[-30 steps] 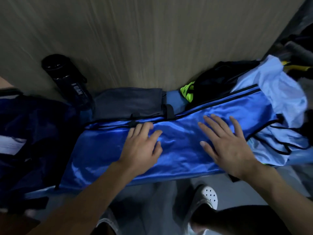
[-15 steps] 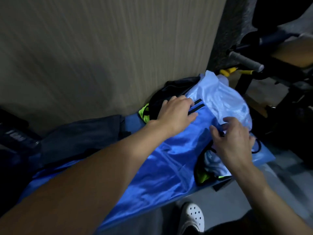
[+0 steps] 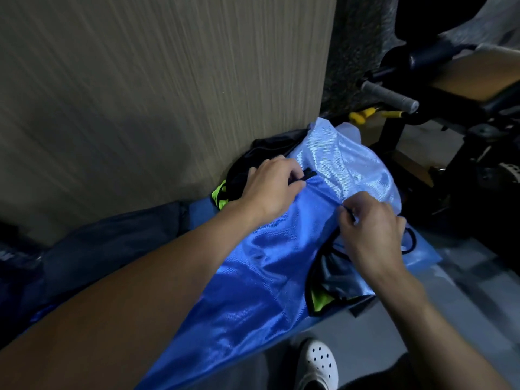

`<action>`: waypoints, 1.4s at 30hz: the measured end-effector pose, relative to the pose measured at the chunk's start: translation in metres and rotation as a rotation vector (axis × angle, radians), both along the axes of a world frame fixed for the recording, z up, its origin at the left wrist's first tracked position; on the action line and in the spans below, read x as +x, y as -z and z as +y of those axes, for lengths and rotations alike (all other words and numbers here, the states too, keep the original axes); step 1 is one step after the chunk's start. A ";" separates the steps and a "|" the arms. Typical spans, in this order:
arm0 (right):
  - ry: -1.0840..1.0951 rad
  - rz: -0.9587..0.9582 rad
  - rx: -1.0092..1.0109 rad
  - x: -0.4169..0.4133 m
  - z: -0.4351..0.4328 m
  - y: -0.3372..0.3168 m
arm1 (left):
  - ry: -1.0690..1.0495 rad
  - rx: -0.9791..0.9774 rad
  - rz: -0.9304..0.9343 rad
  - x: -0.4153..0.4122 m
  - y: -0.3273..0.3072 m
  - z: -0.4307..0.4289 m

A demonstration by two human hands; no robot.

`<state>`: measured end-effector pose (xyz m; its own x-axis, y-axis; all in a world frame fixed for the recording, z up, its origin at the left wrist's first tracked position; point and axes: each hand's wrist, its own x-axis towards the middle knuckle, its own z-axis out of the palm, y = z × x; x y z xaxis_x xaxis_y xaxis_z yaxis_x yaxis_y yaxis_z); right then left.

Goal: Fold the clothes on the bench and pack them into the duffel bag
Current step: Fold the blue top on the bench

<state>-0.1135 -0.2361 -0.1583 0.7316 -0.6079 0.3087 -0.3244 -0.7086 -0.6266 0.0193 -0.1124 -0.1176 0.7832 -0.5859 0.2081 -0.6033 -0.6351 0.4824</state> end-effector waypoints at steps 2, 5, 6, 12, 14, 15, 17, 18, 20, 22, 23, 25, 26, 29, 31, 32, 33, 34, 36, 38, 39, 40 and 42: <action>-0.046 -0.092 -0.011 0.002 -0.004 -0.002 | -0.002 -0.095 -0.001 0.003 -0.005 0.003; -0.088 -0.146 -0.026 0.009 -0.008 -0.002 | -0.015 -0.153 0.016 0.007 -0.009 0.005; -0.079 -0.149 -0.018 0.010 -0.009 -0.001 | -0.015 -0.152 0.017 0.008 -0.009 0.004; -0.033 0.063 -0.039 0.007 -0.011 0.008 | 0.036 -0.025 -0.011 0.012 -0.002 0.000; -0.037 0.118 -0.035 0.008 -0.013 0.010 | 0.121 0.057 -0.092 0.013 -0.006 -0.003; -0.043 0.127 -0.032 0.008 -0.015 0.011 | 0.177 0.084 -0.138 0.014 -0.008 -0.005; -0.060 0.131 -0.027 0.009 -0.018 0.012 | 0.298 0.164 -0.224 0.018 -0.012 -0.009; -0.067 0.126 -0.027 0.009 -0.018 0.013 | 0.349 0.234 -0.255 0.020 -0.013 -0.011; -0.078 0.092 -0.010 0.009 -0.017 0.013 | 0.409 0.351 -0.285 0.023 -0.013 -0.013; -0.117 0.038 -0.003 0.010 -0.017 0.012 | 0.435 0.368 -0.310 0.023 -0.014 -0.013; -0.147 -0.003 -0.002 0.010 -0.018 0.013 | 0.447 0.352 -0.325 0.023 -0.015 -0.012; -0.198 -0.106 0.069 0.008 -0.015 0.011 | 0.468 0.312 -0.359 0.021 -0.018 -0.008; -0.224 -0.151 0.131 0.006 -0.012 0.009 | 0.474 0.293 -0.380 0.019 -0.019 -0.004; -0.334 -0.178 0.309 0.001 -0.006 0.006 | 0.480 0.248 -0.452 0.018 -0.020 0.016; -0.411 -0.129 0.312 0.000 -0.002 0.006 | 0.470 0.228 -0.482 0.018 -0.020 0.034; -0.440 -0.112 0.299 -0.001 0.001 0.007 | 0.464 0.220 -0.486 0.017 -0.019 0.045; -0.466 -0.109 0.277 -0.002 0.006 0.006 | 0.462 0.211 -0.486 0.015 -0.018 0.056; -0.492 -0.121 0.241 -0.004 0.013 0.005 | 0.463 0.202 -0.486 0.013 -0.017 0.067; -0.554 -0.154 0.088 -0.007 0.029 0.004 | 0.454 0.191 -0.493 0.007 -0.015 0.089; -0.627 -0.155 -0.083 -0.010 0.049 0.005 | 0.418 0.193 -0.500 0.001 -0.010 0.111; -0.669 -0.144 -0.145 -0.011 0.059 0.006 | 0.387 0.193 -0.492 -0.002 -0.007 0.123; -0.715 -0.133 -0.197 -0.012 0.069 0.009 | 0.353 0.195 -0.479 -0.004 -0.002 0.134; -0.804 -0.102 -0.280 -0.014 0.085 0.013 | 0.296 0.214 -0.440 -0.008 0.011 0.156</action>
<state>-0.1274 -0.1514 -0.1717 0.8683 0.1924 0.4573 0.3913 -0.8321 -0.3930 0.0111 0.0440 -0.1291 0.4458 -0.8320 0.3302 -0.8853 -0.4643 0.0254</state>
